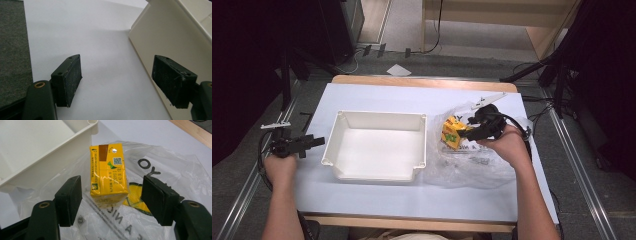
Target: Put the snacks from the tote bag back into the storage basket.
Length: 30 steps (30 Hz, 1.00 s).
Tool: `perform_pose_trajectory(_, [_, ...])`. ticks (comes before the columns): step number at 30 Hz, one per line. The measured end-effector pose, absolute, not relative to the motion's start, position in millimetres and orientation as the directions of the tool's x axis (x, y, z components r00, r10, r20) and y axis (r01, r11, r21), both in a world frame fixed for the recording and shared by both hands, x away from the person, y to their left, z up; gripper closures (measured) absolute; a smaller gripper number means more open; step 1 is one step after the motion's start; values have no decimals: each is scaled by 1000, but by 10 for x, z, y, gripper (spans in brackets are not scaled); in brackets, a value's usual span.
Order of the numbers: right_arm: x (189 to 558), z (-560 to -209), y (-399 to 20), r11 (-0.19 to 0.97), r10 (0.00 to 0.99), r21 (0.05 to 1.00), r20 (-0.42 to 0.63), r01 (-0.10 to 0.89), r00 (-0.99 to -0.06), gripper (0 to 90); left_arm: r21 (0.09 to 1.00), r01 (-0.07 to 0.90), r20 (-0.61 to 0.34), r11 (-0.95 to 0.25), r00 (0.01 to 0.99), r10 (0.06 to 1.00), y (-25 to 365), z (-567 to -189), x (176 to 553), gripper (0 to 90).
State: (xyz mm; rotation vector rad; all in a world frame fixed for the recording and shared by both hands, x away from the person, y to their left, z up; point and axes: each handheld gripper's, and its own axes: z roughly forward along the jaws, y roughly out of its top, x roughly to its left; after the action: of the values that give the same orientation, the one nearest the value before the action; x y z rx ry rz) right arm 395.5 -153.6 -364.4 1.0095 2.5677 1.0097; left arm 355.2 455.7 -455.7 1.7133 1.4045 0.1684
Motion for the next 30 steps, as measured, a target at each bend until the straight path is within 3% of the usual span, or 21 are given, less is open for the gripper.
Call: perform_pose_trajectory(30, [4141,-4075,-1292,544,671,615,89,571,-736,333,685,728,-416,39,346,841,4561,-4572,3554,252])
